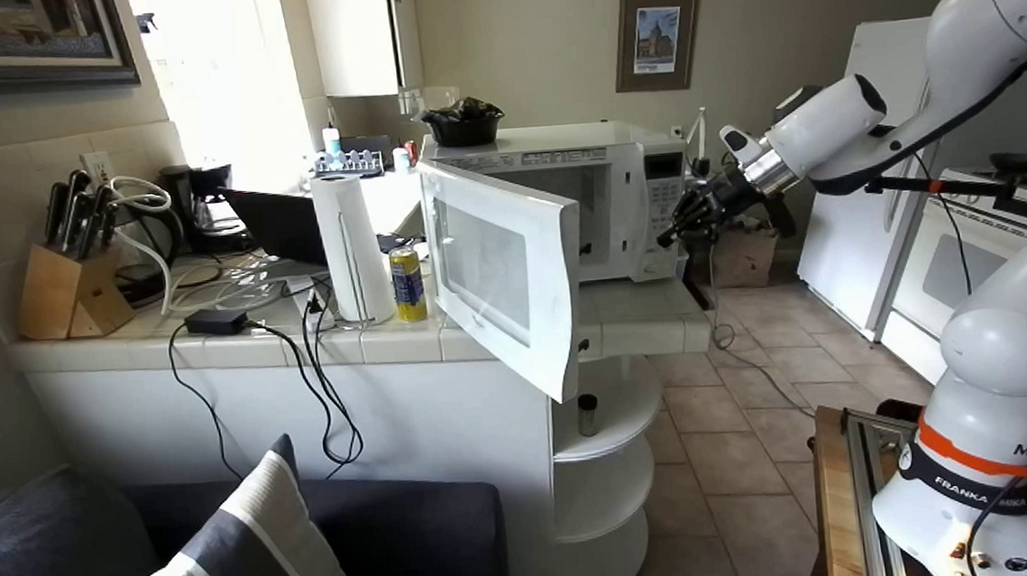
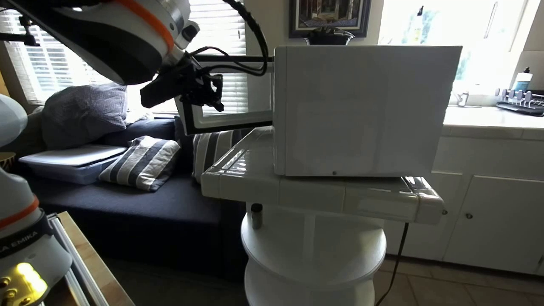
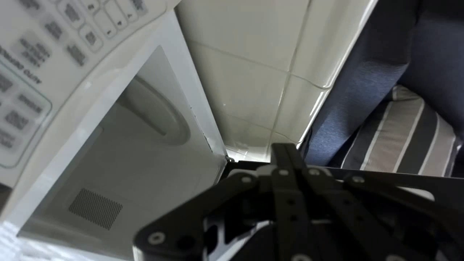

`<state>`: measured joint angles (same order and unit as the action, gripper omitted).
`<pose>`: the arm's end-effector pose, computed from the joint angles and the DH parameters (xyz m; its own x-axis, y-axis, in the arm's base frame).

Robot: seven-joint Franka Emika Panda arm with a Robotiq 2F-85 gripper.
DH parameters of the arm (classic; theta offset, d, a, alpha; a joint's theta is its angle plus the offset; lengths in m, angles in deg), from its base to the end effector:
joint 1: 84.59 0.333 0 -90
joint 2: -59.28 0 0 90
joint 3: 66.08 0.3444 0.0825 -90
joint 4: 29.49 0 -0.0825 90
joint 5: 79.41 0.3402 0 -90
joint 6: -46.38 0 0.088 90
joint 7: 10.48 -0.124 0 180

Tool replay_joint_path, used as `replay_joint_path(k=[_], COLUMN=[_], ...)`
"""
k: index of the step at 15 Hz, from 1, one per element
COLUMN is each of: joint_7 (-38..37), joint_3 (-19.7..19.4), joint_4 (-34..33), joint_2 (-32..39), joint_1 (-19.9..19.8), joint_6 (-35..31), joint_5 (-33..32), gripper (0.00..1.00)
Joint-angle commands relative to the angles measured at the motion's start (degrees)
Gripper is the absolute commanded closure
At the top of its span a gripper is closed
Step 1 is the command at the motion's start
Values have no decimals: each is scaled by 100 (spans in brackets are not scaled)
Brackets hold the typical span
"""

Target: Open the microwave.

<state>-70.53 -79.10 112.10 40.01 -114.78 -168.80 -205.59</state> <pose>0.2881 -0.1215 0.4804 0.5441 0.5842 0.6022 0.4295 -0.8105 0.3983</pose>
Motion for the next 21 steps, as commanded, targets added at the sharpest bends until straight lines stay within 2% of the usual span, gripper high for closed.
replay_joint_path(k=[1, 2, 3, 7, 10, 11, 12, 13, 15, 16, 21], joint_7=[-1521, -1910, -2291, -3793, -4896, -5272, -4676, -4785, -4768, -4759, -4744], joint_3=[828, 1005, 1173, 2054, 2636, 2796, 1987, 2011, 1779, 1702, 1635], joint_4=[-716, -843, -946, -1274, -1483, -1549, -1455, -1502, -1501, -1500, -1499], joint_2=[358, 331, 250, -3, -258, -385, -72, -130, -137, -111, -34], joint_1=[-1207, -1475, -1744, -2953, -3624, -3747, -2862, -2852, -2570, -2508, -2460], joint_6=[-1124, -1400, -1681, -2439, -2690, -2593, -2439, -2429, -2426, -2429, -2433], joint_5=[-742, -906, -1035, -1249, -1203, -1164, -1241, -1258, -1261, -1262, -1259], gripper=[100, 74, 73, 44, 22, 13, 7, 25, 9, 7, 7])
